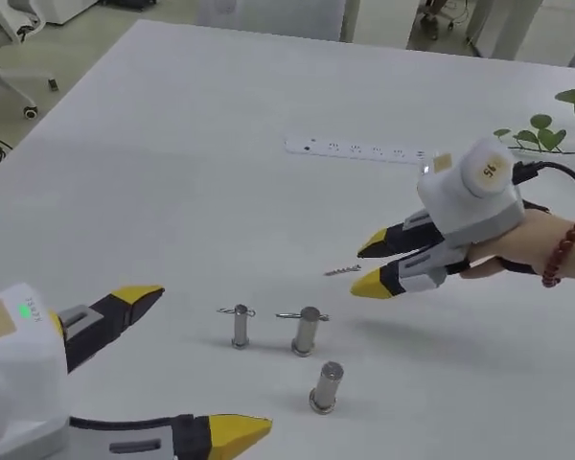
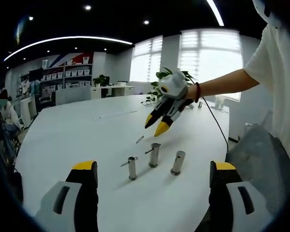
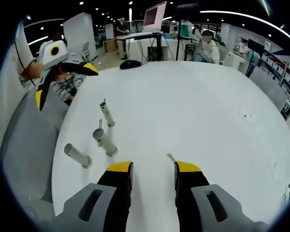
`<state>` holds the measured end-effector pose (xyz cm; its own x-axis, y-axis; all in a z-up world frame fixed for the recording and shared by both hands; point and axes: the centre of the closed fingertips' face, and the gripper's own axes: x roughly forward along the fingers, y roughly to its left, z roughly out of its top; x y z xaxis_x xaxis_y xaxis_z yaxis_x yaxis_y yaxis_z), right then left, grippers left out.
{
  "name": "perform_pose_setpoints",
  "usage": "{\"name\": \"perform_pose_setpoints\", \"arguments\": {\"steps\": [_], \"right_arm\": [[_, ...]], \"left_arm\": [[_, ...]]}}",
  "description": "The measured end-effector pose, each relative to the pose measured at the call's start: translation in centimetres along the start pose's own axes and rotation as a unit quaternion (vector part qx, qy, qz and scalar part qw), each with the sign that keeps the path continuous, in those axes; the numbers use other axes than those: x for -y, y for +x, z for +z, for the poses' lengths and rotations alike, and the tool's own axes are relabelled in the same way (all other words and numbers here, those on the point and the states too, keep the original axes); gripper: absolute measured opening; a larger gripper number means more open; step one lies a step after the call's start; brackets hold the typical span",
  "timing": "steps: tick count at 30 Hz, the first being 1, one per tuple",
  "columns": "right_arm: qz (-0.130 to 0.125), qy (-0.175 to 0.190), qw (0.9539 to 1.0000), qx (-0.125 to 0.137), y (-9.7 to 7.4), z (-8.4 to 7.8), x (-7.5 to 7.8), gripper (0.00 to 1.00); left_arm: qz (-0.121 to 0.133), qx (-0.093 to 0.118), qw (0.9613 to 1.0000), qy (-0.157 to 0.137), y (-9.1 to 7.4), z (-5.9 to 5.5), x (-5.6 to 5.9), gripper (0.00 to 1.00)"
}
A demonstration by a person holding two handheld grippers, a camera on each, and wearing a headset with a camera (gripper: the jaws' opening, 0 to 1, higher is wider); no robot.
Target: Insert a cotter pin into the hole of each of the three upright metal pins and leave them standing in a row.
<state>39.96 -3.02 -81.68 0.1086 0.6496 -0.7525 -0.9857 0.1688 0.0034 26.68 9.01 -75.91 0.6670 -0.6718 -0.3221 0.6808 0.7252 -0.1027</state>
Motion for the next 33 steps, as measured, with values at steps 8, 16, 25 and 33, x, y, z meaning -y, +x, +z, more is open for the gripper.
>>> {"name": "perform_pose_setpoints", "arguments": {"steps": [8, 16, 25, 33], "right_arm": [[-0.001, -0.016, 0.9996, -0.025, 0.8, -0.7, 1.7, 0.31], [0.002, -0.048, 0.9973, -0.055, 1.8, -1.5, 3.0, 0.26], [0.014, -0.090, 0.9913, -0.096, 2.5, -2.3, 3.2, 0.23], [0.019, -0.096, 0.9888, -0.113, 2.7, -2.8, 4.2, 0.18]], "left_arm": [[-0.001, 0.005, 1.0000, -0.001, 0.0, 0.0, -0.2, 0.93], [0.002, -0.002, 1.0000, -0.004, 0.1, -0.3, -0.5, 0.92], [0.007, -0.005, 0.9999, -0.006, 0.2, -0.6, -0.7, 0.89], [0.013, -0.009, 0.9999, 0.000, 0.2, -1.1, -1.0, 0.84]]}}
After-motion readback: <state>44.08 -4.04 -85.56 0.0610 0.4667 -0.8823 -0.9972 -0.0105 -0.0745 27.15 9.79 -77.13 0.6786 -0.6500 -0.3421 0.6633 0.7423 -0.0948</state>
